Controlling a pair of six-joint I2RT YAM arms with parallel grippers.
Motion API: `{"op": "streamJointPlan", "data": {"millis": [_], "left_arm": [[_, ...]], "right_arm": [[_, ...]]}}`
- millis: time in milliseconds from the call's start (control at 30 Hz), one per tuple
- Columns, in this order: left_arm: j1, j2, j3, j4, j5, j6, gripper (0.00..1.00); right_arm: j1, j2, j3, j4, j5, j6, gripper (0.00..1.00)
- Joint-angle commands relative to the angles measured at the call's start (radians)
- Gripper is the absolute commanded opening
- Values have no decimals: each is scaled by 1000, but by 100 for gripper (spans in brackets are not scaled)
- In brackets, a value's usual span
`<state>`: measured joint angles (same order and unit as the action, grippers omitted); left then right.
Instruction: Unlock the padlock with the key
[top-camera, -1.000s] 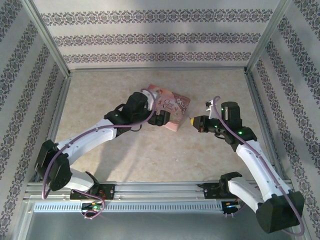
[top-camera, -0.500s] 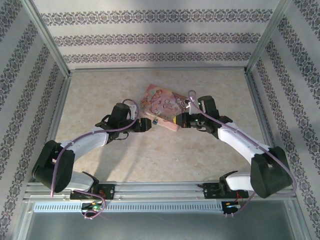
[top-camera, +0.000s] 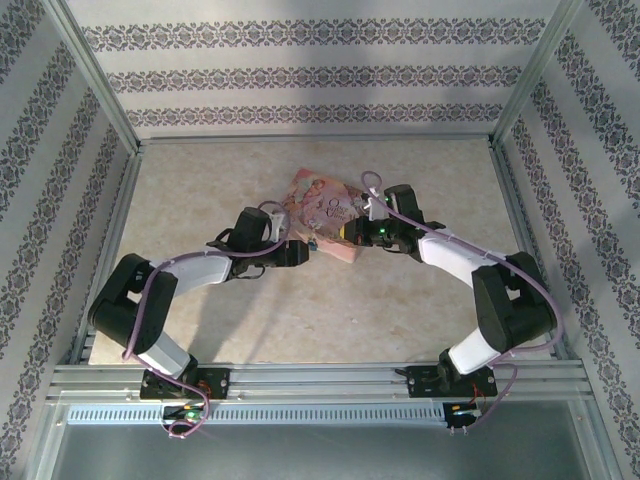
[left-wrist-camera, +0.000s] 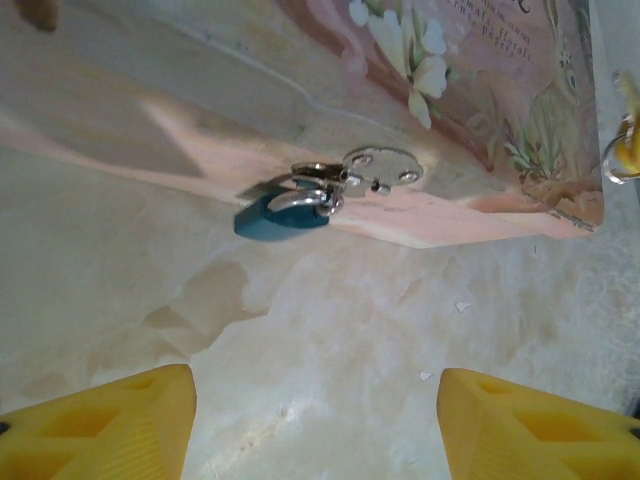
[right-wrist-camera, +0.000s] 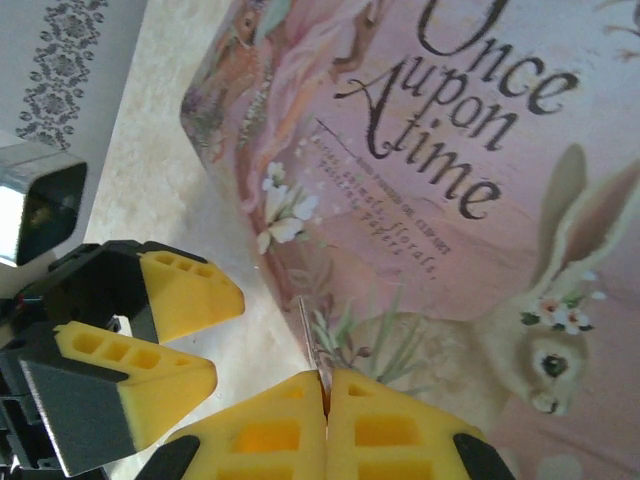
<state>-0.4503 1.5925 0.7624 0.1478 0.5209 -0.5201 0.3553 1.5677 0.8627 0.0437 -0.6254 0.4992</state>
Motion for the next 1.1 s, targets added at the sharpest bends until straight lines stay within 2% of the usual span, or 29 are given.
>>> {"op": "streamJointPlan", "data": {"millis": [0, 200, 567, 967, 1067], "left_arm": [[2, 32, 35, 55, 18, 82, 65], [2, 94, 78, 57, 41, 162, 65], [2, 190, 97, 159, 71, 209, 66], [2, 255, 107, 244, 44, 290, 65], [2, 264, 109, 256, 44, 296, 62]], "right_arm": [[-12, 20, 8, 25, -5, 17, 0], [-21, 40, -13, 6, 9, 9, 0], [-21, 54, -42, -8, 20, 2, 0], [-22, 50, -54, -17, 24, -10, 0], [-22, 49, -55, -19, 26, -11, 0]]}}
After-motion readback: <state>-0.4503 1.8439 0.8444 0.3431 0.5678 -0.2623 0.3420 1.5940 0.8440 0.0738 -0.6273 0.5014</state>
